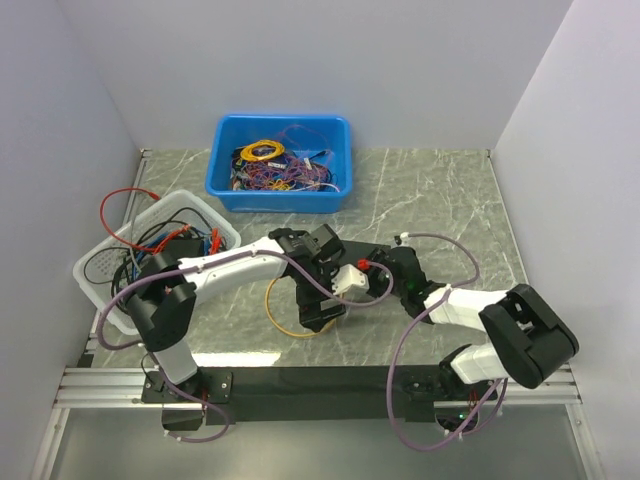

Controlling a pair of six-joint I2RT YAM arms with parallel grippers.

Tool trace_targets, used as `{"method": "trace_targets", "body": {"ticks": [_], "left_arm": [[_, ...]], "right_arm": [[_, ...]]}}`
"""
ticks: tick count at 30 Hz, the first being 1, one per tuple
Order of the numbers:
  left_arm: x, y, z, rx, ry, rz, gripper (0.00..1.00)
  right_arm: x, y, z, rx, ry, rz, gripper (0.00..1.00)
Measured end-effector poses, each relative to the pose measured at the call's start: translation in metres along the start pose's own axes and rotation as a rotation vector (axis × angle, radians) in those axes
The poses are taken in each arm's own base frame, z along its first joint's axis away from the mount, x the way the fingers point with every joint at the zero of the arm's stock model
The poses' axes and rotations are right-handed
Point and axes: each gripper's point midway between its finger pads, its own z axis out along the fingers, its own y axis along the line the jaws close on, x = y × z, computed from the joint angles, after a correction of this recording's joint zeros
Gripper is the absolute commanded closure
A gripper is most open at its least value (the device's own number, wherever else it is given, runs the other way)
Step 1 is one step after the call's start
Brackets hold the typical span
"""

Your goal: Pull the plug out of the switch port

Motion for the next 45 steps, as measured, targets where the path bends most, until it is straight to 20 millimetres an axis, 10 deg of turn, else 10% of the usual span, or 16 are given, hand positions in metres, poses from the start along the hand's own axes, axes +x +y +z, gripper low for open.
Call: {"method": "trace_targets", "body": {"ticks": [11, 23, 29, 45], "left_arm": [[0.034, -0.033, 0.048, 0.029, 0.134, 0.094, 0.16], [0.040, -0.012, 0.062, -0.063, 0.148, 0.081, 0.59], [0.037, -0.008, 0.065, -0.072, 0.139, 0.077, 1.00], [0.030, 0.005, 0.037, -0.112, 0.113, 0.009, 1.00]], "right_arm": [[0.003, -0.019, 0.012, 0.047, -0.020, 0.059, 0.59], [0.005, -0.016, 0.026, 0.011, -0.012, 0.102, 0.60], [0.004, -0.015, 0.029, -0.003, -0.015, 0.111, 0.62], [0.011, -0.017, 0.022, -0.055, -0.010, 0.120, 0.60]]}}
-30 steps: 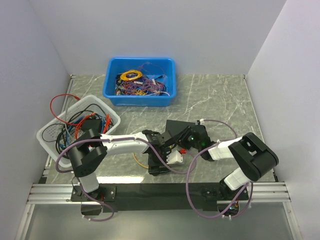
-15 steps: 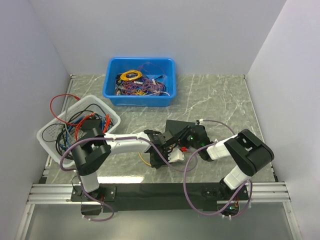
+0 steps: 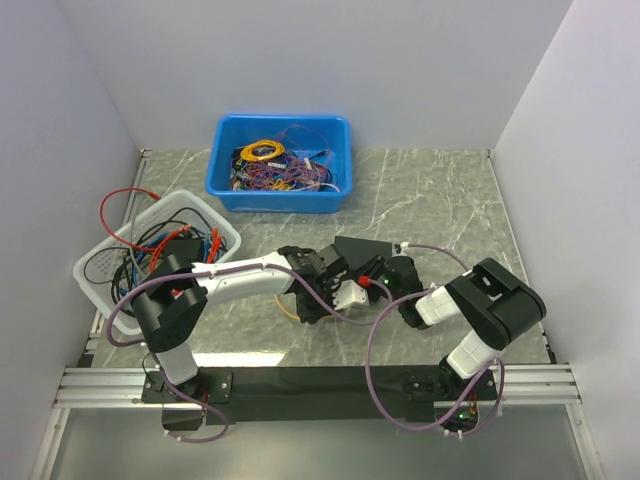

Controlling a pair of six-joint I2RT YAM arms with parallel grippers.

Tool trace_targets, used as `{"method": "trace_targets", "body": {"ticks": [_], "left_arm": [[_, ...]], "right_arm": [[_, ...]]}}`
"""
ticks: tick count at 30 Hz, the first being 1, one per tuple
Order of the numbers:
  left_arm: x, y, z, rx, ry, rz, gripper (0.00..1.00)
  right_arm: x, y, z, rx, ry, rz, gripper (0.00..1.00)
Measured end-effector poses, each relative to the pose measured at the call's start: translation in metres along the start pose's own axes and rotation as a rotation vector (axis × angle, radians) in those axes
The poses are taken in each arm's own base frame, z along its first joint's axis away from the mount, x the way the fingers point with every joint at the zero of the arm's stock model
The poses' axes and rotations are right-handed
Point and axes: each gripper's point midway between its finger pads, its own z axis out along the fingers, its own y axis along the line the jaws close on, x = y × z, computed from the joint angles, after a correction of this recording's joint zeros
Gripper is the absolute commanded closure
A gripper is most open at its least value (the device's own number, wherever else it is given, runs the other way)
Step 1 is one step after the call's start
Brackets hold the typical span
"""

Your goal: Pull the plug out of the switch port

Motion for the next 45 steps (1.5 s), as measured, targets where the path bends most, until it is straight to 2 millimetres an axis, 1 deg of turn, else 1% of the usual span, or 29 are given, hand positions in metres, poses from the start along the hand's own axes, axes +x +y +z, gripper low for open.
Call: {"method": "trace_targets", "body": {"ticks": [5, 8, 10, 12, 14, 16, 21, 26, 31, 34, 35, 37, 40, 42, 43, 44, 45], "left_arm": [[-0.015, 0.007, -0.013, -0.021, -0.042, 0.002, 1.00], [-0.014, 0.006, -0.016, -0.021, -0.041, 0.002, 1.00], [-0.013, 0.006, -0.016, -0.019, -0.037, 0.000, 1.00], [-0.011, 0.006, -0.016, -0.018, -0.031, -0.003, 1.00], [-0.011, 0.006, -0.017, -0.019, -0.030, -0.005, 1.00], [-0.011, 0.007, -0.018, -0.023, -0.031, -0.005, 1.00], [-0.018, 0.009, -0.025, -0.035, -0.051, 0.000, 1.00], [-0.022, 0.010, -0.030, -0.045, -0.069, 0.004, 1.00], [-0.021, 0.011, -0.031, -0.048, -0.067, 0.001, 1.00], [-0.021, 0.011, -0.032, -0.050, -0.068, 0.001, 1.00], [-0.021, 0.011, -0.032, -0.052, -0.068, 0.001, 1.00], [-0.021, 0.011, -0.033, -0.052, -0.067, 0.001, 1.00], [-0.020, 0.011, -0.034, -0.051, -0.065, 0.000, 1.00], [-0.020, 0.011, -0.034, -0.052, -0.066, 0.000, 1.00], [-0.020, 0.011, -0.035, -0.051, -0.065, -0.001, 1.00], [-0.020, 0.011, -0.035, -0.051, -0.065, -0.001, 0.95], [-0.020, 0.011, -0.035, -0.051, -0.065, 0.000, 0.83]], "right_arm": [[-0.002, 0.002, 0.004, -0.029, 0.007, 0.028, 0.60], [-0.006, 0.001, 0.005, -0.045, -0.002, 0.054, 0.60], [-0.011, 0.001, 0.006, -0.056, -0.011, 0.073, 0.57], [-0.018, 0.001, 0.006, -0.073, -0.030, 0.083, 0.52], [-0.026, 0.003, 0.008, -0.093, -0.054, 0.086, 0.52], [-0.031, 0.004, 0.009, -0.103, -0.067, 0.088, 0.55], [-0.032, 0.003, 0.013, -0.102, -0.063, 0.090, 0.61], [-0.030, 0.003, 0.013, -0.101, -0.054, 0.091, 0.62], [-0.029, 0.003, 0.012, -0.103, -0.044, 0.090, 0.75], [-0.027, 0.000, 0.013, -0.094, -0.038, 0.091, 0.77], [-0.026, -0.001, 0.013, -0.094, -0.034, 0.091, 0.80], [-0.025, -0.001, 0.014, -0.098, -0.028, 0.093, 0.82], [-0.024, 0.000, 0.014, -0.102, -0.024, 0.094, 0.87], [-0.025, 0.000, 0.015, -0.109, -0.025, 0.094, 0.99], [-0.025, 0.001, 0.015, -0.112, -0.025, 0.093, 1.00], [-0.025, 0.001, 0.015, -0.114, -0.025, 0.093, 1.00], [-0.025, 0.001, 0.015, -0.117, -0.025, 0.092, 1.00]]}}
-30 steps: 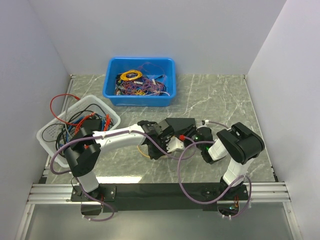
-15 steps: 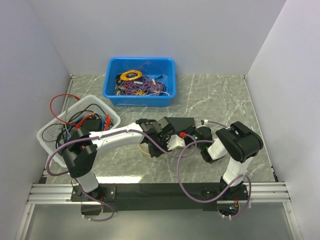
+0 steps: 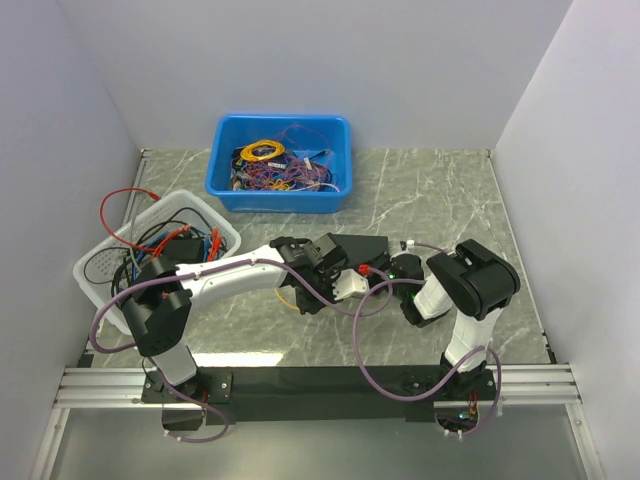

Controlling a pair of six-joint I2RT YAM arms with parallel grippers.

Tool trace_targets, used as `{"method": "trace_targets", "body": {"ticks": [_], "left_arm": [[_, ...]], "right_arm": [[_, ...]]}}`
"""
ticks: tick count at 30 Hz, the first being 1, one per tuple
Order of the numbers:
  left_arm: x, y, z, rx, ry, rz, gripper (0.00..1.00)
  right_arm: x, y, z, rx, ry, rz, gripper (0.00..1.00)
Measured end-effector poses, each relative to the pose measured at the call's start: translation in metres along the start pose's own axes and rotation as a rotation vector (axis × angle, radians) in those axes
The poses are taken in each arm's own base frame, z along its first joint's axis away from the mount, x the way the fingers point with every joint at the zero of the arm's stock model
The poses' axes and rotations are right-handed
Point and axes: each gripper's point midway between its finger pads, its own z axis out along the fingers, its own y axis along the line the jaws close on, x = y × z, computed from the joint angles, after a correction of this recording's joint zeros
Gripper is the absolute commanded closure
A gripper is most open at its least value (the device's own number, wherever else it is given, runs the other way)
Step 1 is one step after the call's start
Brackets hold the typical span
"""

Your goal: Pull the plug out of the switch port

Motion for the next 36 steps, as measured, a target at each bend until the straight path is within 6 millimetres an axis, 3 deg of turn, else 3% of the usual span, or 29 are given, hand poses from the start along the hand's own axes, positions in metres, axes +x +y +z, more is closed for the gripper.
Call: {"method": "trace_targets", "body": {"ticks": [1, 3, 4, 9, 15, 17, 20, 25, 36], "left_arm": [[0.000, 0.000, 0.000, 0.000, 0.000, 0.005, 0.48], [0.000, 0.001, 0.000, 0.001, 0.000, 0.009, 0.10], [0.001, 0.002, 0.000, 0.001, 0.000, 0.012, 0.01], [0.001, 0.018, -0.011, 0.000, -0.021, -0.033, 0.01], [-0.034, 0.083, -0.035, -0.188, -0.171, -0.081, 0.01], [-0.044, 0.096, -0.029, -0.220, -0.187, -0.077, 0.01], [-0.052, 0.110, 0.000, -0.226, -0.173, -0.075, 0.01], [-0.032, 0.118, 0.048, -0.201, -0.077, -0.095, 0.01], [-0.033, 0.150, 0.053, -0.353, -0.069, -0.116, 0.01]], "right_arm": [[0.000, 0.000, 0.000, -0.003, 0.000, -0.001, 1.00], [0.000, 0.001, 0.001, -0.006, 0.002, -0.002, 1.00], [0.000, 0.001, 0.000, -0.006, 0.002, -0.004, 1.00], [0.001, -0.001, 0.000, -0.003, 0.007, -0.020, 1.00], [0.007, -0.001, -0.003, 0.000, 0.040, -0.059, 1.00], [0.008, -0.001, -0.005, 0.006, 0.049, -0.074, 1.00], [0.011, 0.000, -0.007, 0.010, 0.065, -0.089, 1.00], [0.018, 0.000, -0.011, 0.009, 0.108, -0.091, 1.00], [0.037, -0.002, -0.026, 0.022, 0.224, -0.135, 1.00]]}}
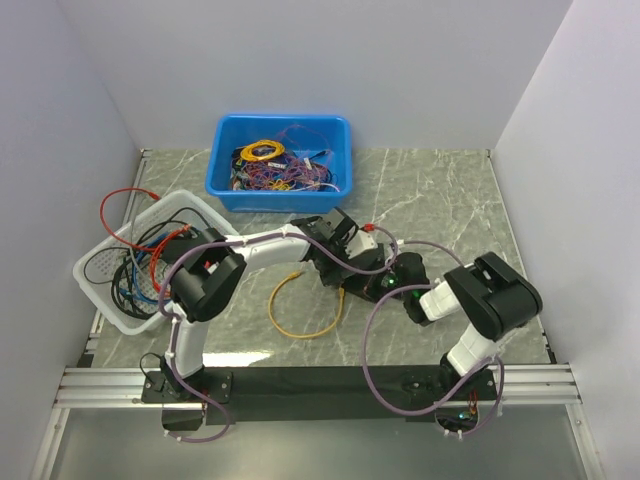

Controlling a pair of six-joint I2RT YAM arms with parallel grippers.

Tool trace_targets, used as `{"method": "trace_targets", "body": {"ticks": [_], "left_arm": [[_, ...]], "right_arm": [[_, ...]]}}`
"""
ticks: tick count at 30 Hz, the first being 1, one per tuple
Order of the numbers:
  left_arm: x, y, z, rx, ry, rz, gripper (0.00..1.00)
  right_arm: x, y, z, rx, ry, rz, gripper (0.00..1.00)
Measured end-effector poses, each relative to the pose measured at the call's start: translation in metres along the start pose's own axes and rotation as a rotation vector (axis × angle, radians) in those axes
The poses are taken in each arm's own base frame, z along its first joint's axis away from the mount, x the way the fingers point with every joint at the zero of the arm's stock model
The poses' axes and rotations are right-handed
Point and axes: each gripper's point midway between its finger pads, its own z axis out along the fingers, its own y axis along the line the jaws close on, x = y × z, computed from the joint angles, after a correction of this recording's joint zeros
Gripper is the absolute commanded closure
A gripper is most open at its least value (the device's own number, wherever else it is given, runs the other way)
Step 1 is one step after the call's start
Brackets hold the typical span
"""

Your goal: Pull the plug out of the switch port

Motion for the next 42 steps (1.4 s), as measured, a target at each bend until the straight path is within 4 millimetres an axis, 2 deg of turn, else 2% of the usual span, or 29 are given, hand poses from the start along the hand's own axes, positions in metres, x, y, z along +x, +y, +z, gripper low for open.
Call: {"method": "trace_targets", "body": {"ticks": [5, 10, 13, 15, 17, 19, 23, 27, 29, 31, 33, 37, 39, 40, 41, 42], "left_arm": [[-0.008, 0.009, 0.004, -0.032, -0.016, -0.013, 0.01], [-0.008, 0.011, 0.004, -0.027, -0.017, -0.028, 0.01], [-0.005, 0.008, 0.002, 0.011, -0.010, -0.038, 0.01], [-0.003, 0.003, -0.006, 0.059, -0.003, -0.048, 0.01], [-0.008, -0.001, -0.022, 0.114, -0.015, -0.057, 0.01], [-0.019, -0.006, -0.049, 0.175, -0.050, -0.057, 0.01], [-0.065, -0.015, -0.129, 0.273, -0.231, -0.028, 0.01], [-0.099, -0.030, -0.198, 0.349, -0.409, 0.020, 0.01], [-0.107, -0.040, -0.220, 0.384, -0.467, 0.046, 0.01], [-0.111, -0.055, -0.230, 0.428, -0.489, 0.072, 0.01], [-0.112, -0.074, -0.231, 0.484, -0.484, 0.096, 0.01], [-0.107, -0.101, -0.220, 0.536, -0.438, 0.125, 0.01], [-0.101, -0.105, -0.211, 0.526, -0.407, 0.121, 0.02], [-0.098, -0.103, -0.206, 0.509, -0.394, 0.117, 0.10], [-0.096, -0.100, -0.202, 0.490, -0.382, 0.108, 0.23], [-0.094, -0.097, -0.197, 0.464, -0.369, 0.094, 0.50]], "right_arm": [[0.012, -0.006, -0.013, 0.043, 0.049, -0.037, 1.00], [0.014, -0.002, -0.024, 0.060, 0.055, -0.082, 1.00], [0.006, 0.004, -0.035, 0.077, 0.008, -0.113, 1.00], [-0.006, 0.016, -0.045, 0.076, -0.060, -0.148, 1.00], [-0.026, 0.036, -0.059, 0.065, -0.166, -0.198, 1.00], [-0.048, 0.065, -0.078, 0.036, -0.287, -0.251, 1.00], [-0.087, 0.129, -0.123, -0.042, -0.511, -0.341, 1.00], [-0.109, 0.173, -0.157, -0.091, -0.648, -0.387, 1.00], [-0.116, 0.186, -0.166, -0.102, -0.684, -0.401, 1.00], [-0.120, 0.195, -0.171, -0.108, -0.704, -0.411, 1.00], [-0.124, 0.205, -0.176, -0.113, -0.724, -0.424, 1.00], [-0.131, 0.222, -0.185, -0.127, -0.759, -0.445, 1.00], [-0.133, 0.226, -0.188, -0.131, -0.772, -0.452, 1.00], [-0.134, 0.227, -0.189, -0.133, -0.775, -0.455, 1.00], [-0.134, 0.228, -0.190, -0.135, -0.777, -0.457, 1.00], [-0.134, 0.229, -0.191, -0.135, -0.780, -0.459, 1.00]]}}
